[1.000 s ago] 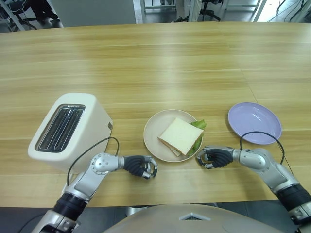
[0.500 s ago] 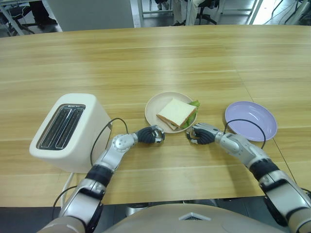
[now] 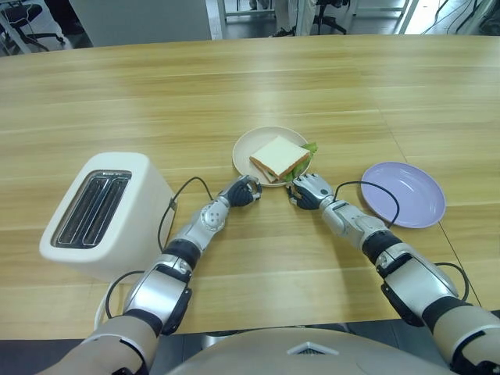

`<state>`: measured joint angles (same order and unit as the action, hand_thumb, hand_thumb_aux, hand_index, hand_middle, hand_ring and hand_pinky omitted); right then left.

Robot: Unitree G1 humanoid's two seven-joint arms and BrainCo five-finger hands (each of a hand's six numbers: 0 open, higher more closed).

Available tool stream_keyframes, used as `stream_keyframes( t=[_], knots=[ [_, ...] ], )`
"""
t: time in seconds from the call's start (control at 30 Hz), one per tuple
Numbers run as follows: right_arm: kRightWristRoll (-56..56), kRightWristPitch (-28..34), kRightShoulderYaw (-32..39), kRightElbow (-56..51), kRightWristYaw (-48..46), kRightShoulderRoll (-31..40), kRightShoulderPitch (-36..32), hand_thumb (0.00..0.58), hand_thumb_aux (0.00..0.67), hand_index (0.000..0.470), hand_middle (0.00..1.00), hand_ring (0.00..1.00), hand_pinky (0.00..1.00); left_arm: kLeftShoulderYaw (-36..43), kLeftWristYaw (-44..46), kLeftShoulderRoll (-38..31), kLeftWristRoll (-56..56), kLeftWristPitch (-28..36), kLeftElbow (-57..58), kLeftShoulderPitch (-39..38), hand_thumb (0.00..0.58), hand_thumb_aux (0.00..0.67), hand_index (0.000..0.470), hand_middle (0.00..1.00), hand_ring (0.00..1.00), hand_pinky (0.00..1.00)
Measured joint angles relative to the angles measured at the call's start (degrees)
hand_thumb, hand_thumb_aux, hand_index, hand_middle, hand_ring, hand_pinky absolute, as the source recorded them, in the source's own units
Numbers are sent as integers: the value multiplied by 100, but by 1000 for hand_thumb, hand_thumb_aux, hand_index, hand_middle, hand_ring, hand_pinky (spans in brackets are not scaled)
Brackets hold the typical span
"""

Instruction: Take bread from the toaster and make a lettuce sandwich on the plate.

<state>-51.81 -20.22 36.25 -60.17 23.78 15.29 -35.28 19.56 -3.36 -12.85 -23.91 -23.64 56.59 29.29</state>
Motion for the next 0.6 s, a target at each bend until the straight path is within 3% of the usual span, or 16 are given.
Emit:
stream_keyframes(
  t=[0.03, 0.1, 0.13, 0.17, 0.2, 0.23, 0.27, 0.3, 0.33, 0.47, 0.6],
  knots=[
    [7, -17, -2, 49, 44, 43, 4, 580, 670, 460, 1000, 1000, 1000, -10, -261, -65, -61, -67, -65, -20, 580, 670, 460, 1000, 1000, 1000],
    [81, -123, -21, 231, 42, 209, 65, 580, 670, 460, 847, 847, 847, -17, -512, -273, -162, -174, -374, -151, 580, 652, 447, 1000, 1000, 1000],
    [116, -204, -42, 365, 20, 327, 149, 580, 670, 460, 757, 757, 757, -13, -557, -397, -238, -231, -620, -259, 572, 594, 408, 1000, 1000, 1000],
    [200, -298, -83, 549, -71, 462, 251, 580, 670, 460, 757, 757, 757, -5, -563, -548, -329, -243, -935, -426, 572, 594, 408, 1000, 1000, 1000],
    [305, -380, -133, 799, -230, 616, 384, 575, 607, 417, 416, 416, 416, 6, -493, -683, -347, -288, -1291, -630, 524, 462, 317, 969, 969, 969],
    [481, -479, -242, 1200, -539, 878, 642, 548, 512, 352, 263, 263, 263, 5, -301, -854, -330, -359, -1841, -956, 478, 389, 267, 804, 804, 804],
    [595, -532, -305, 1457, -738, 1071, 802, 427, 326, 224, 0, 0, 0, 6, -161, -964, -310, -447, -2211, -1173, 379, 276, 189, 373, 373, 373],
    [804, -563, -447, 1937, -1065, 1323, 1081, 5, 3, 2, 0, 0, 0, -9, 57, -1100, -191, -519, -2786, -1499, 132, 81, 56, 0, 0, 0],
    [1015, -568, -573, 2368, -1378, 1550, 1328, 0, 0, 0, 0, 0, 0, -36, 252, -1210, -43, -578, -3272, -1772, 0, 0, 0, 0, 0, 0],
    [1713, -566, -1165, 3965, -2201, 2076, 1964, 0, 0, 0, 0, 0, 0, -666, 324, -1296, 484, -729, -4962, -2355, 0, 0, 0, 0, 0, 0],
    [2483, -1168, -1767, 4623, -2104, 1843, 2262, 0, 0, 0, 0, 0, 0, -1377, 269, -839, 1623, -931, -5837, -2590, 0, 0, 0, 0, 0, 0]
  ],
)
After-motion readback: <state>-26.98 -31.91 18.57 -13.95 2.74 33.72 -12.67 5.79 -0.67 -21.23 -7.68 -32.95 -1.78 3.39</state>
